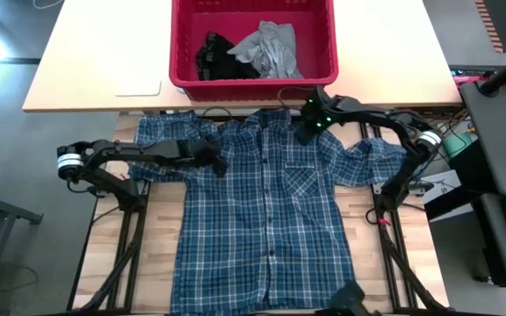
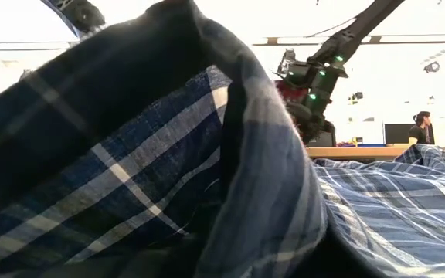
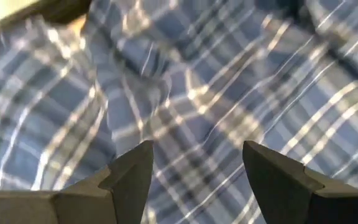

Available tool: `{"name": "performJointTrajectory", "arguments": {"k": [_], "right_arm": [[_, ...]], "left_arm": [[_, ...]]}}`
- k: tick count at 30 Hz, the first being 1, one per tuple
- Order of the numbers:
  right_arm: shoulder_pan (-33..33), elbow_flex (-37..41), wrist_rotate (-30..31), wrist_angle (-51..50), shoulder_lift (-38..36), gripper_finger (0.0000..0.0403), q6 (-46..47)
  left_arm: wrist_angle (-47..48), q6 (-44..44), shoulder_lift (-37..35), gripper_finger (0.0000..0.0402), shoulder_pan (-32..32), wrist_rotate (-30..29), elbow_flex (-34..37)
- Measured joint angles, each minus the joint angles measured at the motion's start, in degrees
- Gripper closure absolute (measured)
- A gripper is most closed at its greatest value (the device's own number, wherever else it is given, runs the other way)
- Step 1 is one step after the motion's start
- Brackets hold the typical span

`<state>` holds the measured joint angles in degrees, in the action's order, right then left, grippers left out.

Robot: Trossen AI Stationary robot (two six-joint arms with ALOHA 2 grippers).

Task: Fold Laundry from Bin
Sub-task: Fold the blue patterned long sleeve shirt

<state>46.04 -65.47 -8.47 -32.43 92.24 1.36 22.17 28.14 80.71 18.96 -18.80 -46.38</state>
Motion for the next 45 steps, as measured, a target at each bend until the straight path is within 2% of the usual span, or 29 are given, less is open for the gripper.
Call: {"name": "performJointTrajectory", "arguments": {"k": [3,8,13,18,22,26,31,38,42,45], "right_arm": [[1.8,6.5,0.7,5.0,-2.9,0.0394,4.9],[4.0,15.8,0.6,15.5,-7.0,0.0394,14.6],[6.6,22.6,-0.8,27.4,-8.8,0.0394,24.0],[9.7,26.1,-6.6,35.8,-8.9,0.0394,27.1],[11.8,26.6,-7.0,39.1,-8.3,0.0394,25.1],[12.4,25.6,-7.1,39.2,-6.8,0.0394,21.9],[12.4,24.8,-6.5,39.1,-3.0,0.0394,20.6],[12.9,24.5,5.1,38.7,-0.2,0.0394,21.6],[13.3,24.5,5.3,38.6,-3.2,0.0394,21.1],[13.6,24.5,-0.1,38.5,-6.3,0.0394,20.0]], "left_arm": [[-4.3,-3.3,-0.1,0.0169,0.1,3.8,-1.9],[-22.3,-5.2,3.9,0.0169,0.0,15.4,-2.7],[-36.3,-3.3,12.2,0.0169,0.0,18.3,-2.7],[-41.3,4.6,16.7,0.0169,0.1,17.6,-2.7],[-38.9,9.3,18.5,0.0169,0.8,13.9,-2.6],[-29.2,12.3,20.0,0.0169,1.8,10.3,-2.6],[-19.4,13.1,20.8,0.0169,1.3,9.7,-2.6],[-14.7,13.8,21.2,0.0169,-0.3,6.4,-2.9],[-14.4,14.2,21.2,0.0169,-0.2,6.5,-2.8],[-13.9,14.4,21.2,0.0169,-0.2,6.6,-3.1]]}}
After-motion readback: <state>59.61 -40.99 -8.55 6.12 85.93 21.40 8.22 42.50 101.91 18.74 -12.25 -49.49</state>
